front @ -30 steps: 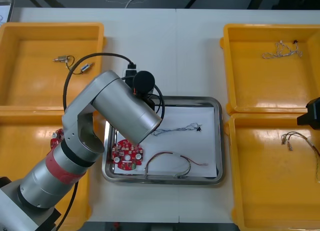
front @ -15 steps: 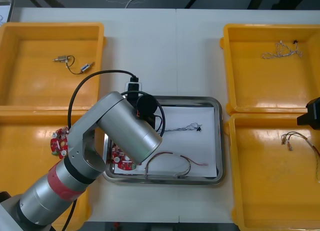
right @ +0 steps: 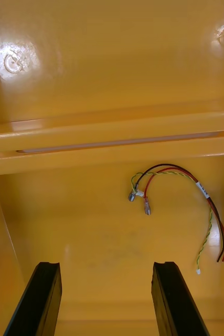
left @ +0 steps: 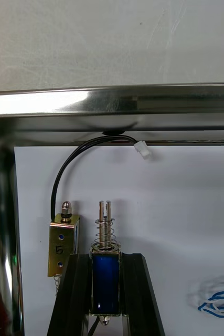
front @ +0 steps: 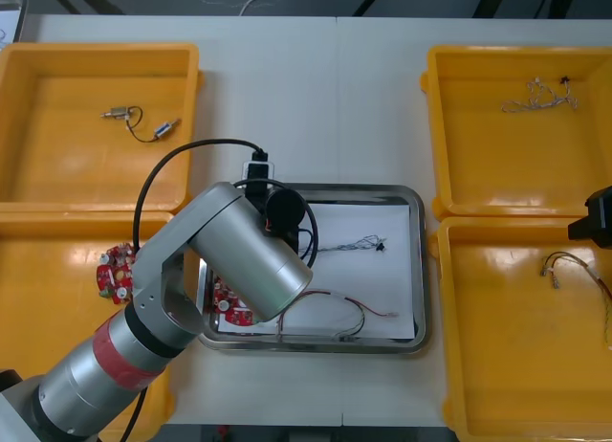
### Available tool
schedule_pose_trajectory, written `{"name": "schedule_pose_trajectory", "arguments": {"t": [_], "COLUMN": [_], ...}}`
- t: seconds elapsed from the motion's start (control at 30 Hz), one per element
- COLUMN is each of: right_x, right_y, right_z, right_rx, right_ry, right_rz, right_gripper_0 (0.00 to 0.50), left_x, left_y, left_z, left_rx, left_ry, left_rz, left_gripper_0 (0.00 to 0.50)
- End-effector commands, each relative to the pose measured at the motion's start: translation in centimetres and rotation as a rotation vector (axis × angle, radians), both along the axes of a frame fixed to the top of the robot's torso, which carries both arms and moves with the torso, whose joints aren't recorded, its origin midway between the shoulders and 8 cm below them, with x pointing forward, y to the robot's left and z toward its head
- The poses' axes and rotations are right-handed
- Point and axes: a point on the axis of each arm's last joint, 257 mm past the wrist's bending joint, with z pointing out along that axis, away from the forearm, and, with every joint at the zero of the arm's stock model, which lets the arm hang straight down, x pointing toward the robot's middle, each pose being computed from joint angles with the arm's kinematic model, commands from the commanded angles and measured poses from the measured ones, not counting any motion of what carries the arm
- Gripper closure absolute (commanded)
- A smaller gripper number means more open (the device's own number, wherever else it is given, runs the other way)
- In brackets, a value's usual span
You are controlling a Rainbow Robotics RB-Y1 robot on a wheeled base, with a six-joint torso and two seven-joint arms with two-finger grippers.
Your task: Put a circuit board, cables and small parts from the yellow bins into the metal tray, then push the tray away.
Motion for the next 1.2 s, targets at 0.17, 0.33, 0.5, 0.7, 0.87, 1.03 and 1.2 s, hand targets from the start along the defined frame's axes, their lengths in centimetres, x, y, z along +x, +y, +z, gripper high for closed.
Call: {"name": "schedule_pose_trajectory", "arguments": {"t": [0.17,0.33,0.5,0.7,0.87,1.03,1.2], "right_x": [-0.3,-0.3,-0.3,-0.3,-0.3,-0.3,-0.3], "right_y": [-1.7,-1.7,-1.7,-1.7,-1.7,-1.7,-1.7], "right_z": [1.1,1.1,1.1,1.1,1.1,1.1,1.1], "right_rx": [-0.013,-0.013,-0.013,-0.013,-0.013,-0.013,-0.013], "right_ry": [-0.015,-0.015,-0.015,-0.015,-0.015,-0.015,-0.015], "right_rz": [-0.063,-0.063,-0.063,-0.063,-0.063,-0.063,-0.063], "right_gripper_0": [0.000,0.000,0.000,0.000,0.000,0.000,0.000], "left_x": [-0.7,-0.6,0.1,0.2,-0.6,-1.5,-1.2], "left_y": [-1.7,-1.5,-0.8,0.3,0.8,1.9,3.3], "left_z": [-0.1,0.1,1.1,2.9,5.0,7.6,11.0], "left_rx": [0.042,0.045,0.036,0.013,-0.004,-0.017,-0.069], "left_ry": [0.001,-0.007,-0.022,-0.001,0.033,0.076,0.080], "left_rz": [-0.093,-0.088,-0.082,-0.069,-0.070,-0.081,-0.114], "left_gripper_0": [0.155,0.083,0.049,0.028,0.029,0.028,0.029]}}
